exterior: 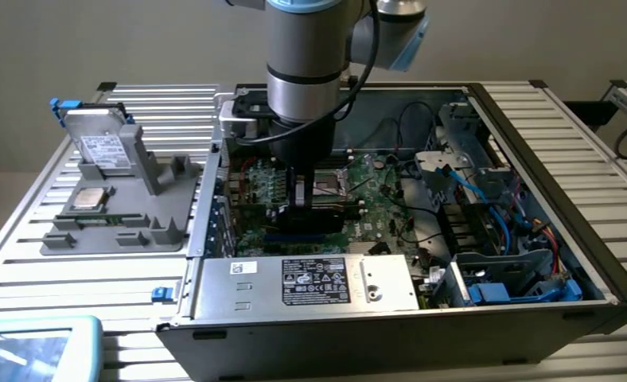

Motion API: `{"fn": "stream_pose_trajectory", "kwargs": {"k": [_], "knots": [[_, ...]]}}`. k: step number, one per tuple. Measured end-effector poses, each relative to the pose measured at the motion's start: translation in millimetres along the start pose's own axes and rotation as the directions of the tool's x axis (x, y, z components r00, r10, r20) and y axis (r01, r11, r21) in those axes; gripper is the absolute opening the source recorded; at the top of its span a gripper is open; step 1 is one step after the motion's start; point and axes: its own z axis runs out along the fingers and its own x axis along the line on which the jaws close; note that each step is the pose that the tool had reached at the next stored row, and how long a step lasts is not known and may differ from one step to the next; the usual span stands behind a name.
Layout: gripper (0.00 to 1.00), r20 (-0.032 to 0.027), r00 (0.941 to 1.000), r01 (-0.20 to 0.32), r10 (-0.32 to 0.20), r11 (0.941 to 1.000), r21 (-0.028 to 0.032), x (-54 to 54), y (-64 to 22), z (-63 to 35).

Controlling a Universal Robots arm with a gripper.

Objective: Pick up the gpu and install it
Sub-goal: 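Insert the gpu into the slot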

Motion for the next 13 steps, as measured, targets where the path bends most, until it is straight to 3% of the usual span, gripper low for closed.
{"fn": "stream_pose_trajectory", "kwargs": {"k": [13], "knots": [[0.27,0.0002,1.0000,0.000,0.000,1.0000,-0.0002,-0.8,0.3,0.8]]}}
